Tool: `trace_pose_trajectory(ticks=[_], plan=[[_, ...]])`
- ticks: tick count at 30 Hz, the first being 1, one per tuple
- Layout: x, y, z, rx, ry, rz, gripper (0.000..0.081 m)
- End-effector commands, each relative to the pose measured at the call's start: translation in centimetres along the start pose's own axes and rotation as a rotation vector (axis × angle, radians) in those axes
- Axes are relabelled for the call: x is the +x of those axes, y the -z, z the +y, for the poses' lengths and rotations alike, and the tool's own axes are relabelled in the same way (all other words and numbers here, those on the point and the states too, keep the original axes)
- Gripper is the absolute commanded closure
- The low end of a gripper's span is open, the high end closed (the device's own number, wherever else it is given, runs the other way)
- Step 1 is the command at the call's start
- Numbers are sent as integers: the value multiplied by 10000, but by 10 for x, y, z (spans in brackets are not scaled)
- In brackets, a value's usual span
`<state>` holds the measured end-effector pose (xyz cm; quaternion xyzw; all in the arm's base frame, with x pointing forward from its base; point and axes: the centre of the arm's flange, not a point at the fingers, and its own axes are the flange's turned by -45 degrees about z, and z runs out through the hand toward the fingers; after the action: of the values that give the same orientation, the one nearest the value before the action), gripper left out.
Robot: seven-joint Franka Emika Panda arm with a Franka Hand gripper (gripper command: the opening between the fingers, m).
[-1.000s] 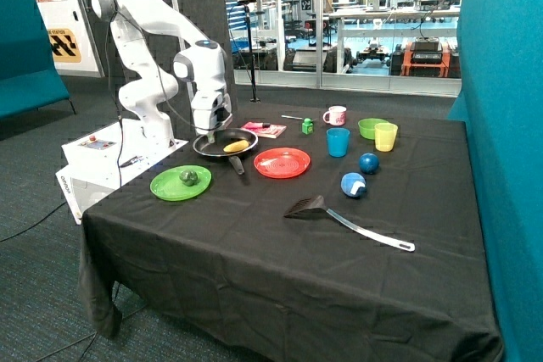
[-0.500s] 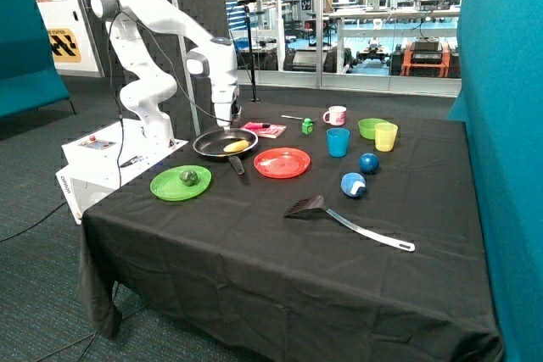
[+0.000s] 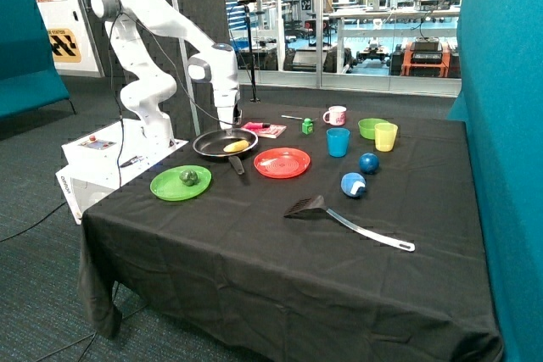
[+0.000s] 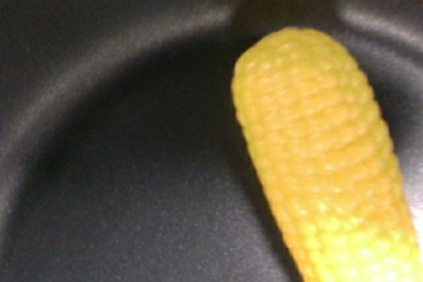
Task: Serve the vegetables in different plates
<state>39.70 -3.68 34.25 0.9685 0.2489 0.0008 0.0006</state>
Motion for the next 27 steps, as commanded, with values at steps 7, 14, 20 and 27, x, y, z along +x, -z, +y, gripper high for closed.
trace_pose_trajectory(ticks=[7, 14, 20, 27], plan=[[6, -27, -5, 15, -131, -12, 266], [14, -36, -9, 15, -29, -12, 273], [17, -42, -14, 15, 9, -12, 274], [20, -43, -11, 15, -29, -12, 283]])
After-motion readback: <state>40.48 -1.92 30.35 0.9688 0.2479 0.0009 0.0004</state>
